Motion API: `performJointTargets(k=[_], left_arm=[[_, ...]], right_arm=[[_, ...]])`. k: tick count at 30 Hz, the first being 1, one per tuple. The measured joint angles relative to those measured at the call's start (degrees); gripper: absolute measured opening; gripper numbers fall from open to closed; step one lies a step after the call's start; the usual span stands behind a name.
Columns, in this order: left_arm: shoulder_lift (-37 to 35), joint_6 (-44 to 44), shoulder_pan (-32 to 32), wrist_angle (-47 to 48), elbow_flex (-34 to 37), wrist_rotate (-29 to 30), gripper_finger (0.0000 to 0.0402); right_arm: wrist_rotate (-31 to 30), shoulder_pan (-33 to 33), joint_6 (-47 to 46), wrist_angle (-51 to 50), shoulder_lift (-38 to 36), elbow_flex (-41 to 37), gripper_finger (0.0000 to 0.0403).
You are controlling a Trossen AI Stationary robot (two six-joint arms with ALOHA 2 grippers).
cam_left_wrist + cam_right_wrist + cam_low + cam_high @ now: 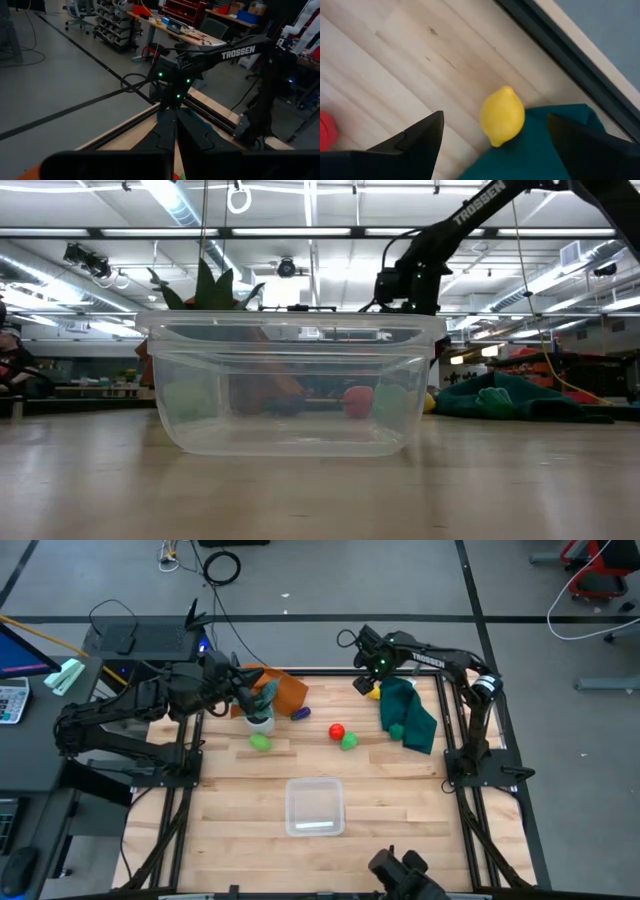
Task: Pick and placing Produce into tupperware
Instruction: Put the lemon into the transparent bin
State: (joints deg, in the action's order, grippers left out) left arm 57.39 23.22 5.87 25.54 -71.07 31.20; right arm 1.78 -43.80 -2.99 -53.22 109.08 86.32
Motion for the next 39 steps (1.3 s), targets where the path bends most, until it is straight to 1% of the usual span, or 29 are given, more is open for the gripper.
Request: performJointTargets(k=[5,12,20,26,30,35,39], left_arm=[[0.0,0.2,0.0,0.0,0.0,-0.1,0.0015],[0.0,0.2,0.0,0.0,0.0,-0.1,0.0024],[0.0,0.2,0.0,0.0,0.0,-0.1,0.0015],[0.0,0.2,0.0,0.0,0.0,-0.1,0.0023],[0.0,0.2,0.0,0.0,0.0,-0.1,0.0022],[0.0,0.2,0.0,0.0,0.0,-0.1,0.0015],[0.0,0.2,0.0,0.0,0.0,-0.1,0.0019]], right_arm=[[-0.2,0.9,-0.5,0.1,1.7,0.0,0.0312],[-1.5,1.0,-2.8,-0.2,4.9,0.0,0.0311],[-3.0,1.0,-2.8,0.0,7.1,0.0,0.0311],[-3.2,1.1,-2.9,-0.1,8.7,0.0,0.0308],[-4.0,1.1,-2.9,0.1,8.8,0.0,0.0291],[-4.1,1.1,-2.9,0.1,8.8,0.0,0.0257],[-4.6,1.1,-2.8,0.1,8.8,0.0,0.0228]])
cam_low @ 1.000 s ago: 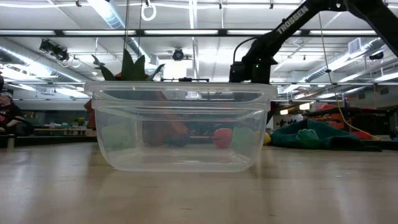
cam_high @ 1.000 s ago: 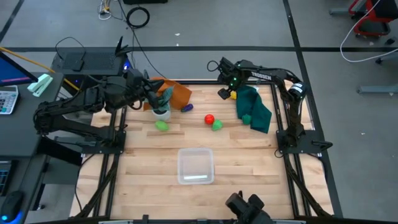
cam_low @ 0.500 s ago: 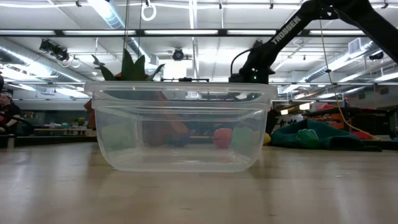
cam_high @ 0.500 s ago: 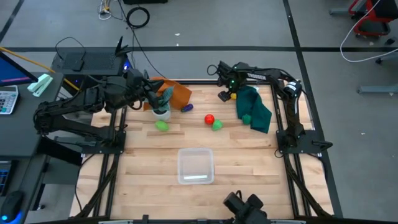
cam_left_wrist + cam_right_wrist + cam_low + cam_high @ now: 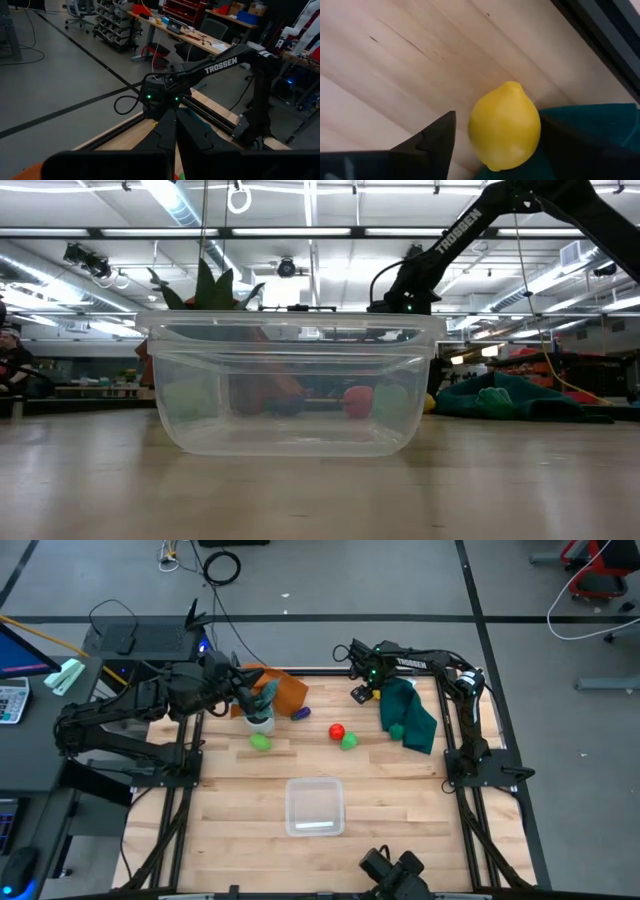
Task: Pick and placing Produce into tupperware
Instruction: Put the lemon into the transparent bin
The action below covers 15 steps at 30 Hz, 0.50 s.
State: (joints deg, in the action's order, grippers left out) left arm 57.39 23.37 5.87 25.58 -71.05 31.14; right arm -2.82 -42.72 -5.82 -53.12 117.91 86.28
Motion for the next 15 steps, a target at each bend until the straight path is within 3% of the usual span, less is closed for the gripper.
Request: performJointTargets(k=[9,15], left_arm=[[0.0,0.0,0.0,0.0,0.0,0.0,0.0017],[0.0,0.0,0.0,0.1,0.0,0.0,0.0017]], right_arm=[[-0.1,0.0,0.0,0.0,0.0,0.0,0.0170],[-0.3,0.1,0.0,0.0,-0.1,0.0,0.0154]])
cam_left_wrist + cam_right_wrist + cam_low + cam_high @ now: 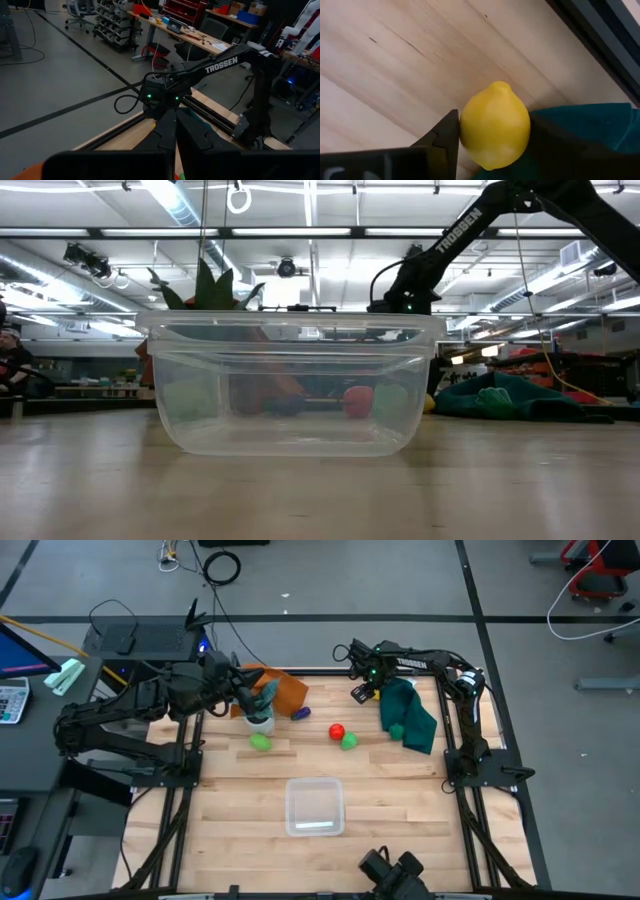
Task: Pick and placing Produce into tupperware
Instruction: Put the lemon into the transparent bin
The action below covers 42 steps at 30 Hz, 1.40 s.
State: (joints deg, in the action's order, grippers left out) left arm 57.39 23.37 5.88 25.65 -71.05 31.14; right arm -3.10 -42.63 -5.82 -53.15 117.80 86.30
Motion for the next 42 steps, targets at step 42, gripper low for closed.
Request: performJointTargets(k=[42], left_arm=[[0.0,-0.2,0.0,2.5,0.0,0.0,0.0018]], right_arm=[[6.7,13.2,-2.1,-0.9,-25.5,0.0,0.0155]])
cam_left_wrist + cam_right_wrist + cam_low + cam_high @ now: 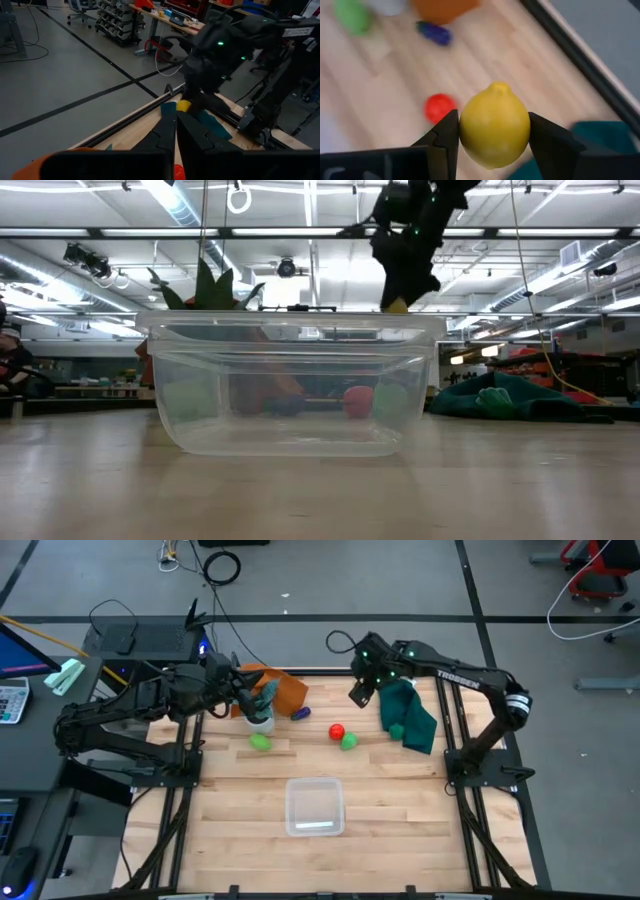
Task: Pick and placing Produce into tupperware
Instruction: Put the lemon into the transparent bin
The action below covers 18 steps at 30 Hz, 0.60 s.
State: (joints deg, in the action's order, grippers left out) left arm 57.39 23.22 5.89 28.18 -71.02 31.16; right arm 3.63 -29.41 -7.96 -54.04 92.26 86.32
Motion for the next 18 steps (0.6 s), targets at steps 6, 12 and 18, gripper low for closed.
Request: performJointTargets(k=[6,12,18], left_arm=[[0.0,0.0,0.0,0.0,0.0,0.0,0.0016],[0.0,0.0,0.0,0.0,0.0,-1.1,0.0024],[0.0,0.1,0.0,1.1,0.0,-3.7,0.0015]], right_arm=[[1.2,6.8,-3.5,0.1,-2.1,0.0,0.0155],[1.2,13.8,-7.6,0.0,-2.9,0.0,0.0155],[1.2,21.3,-11.4,0.0,-2.9,0.0,0.0155]])
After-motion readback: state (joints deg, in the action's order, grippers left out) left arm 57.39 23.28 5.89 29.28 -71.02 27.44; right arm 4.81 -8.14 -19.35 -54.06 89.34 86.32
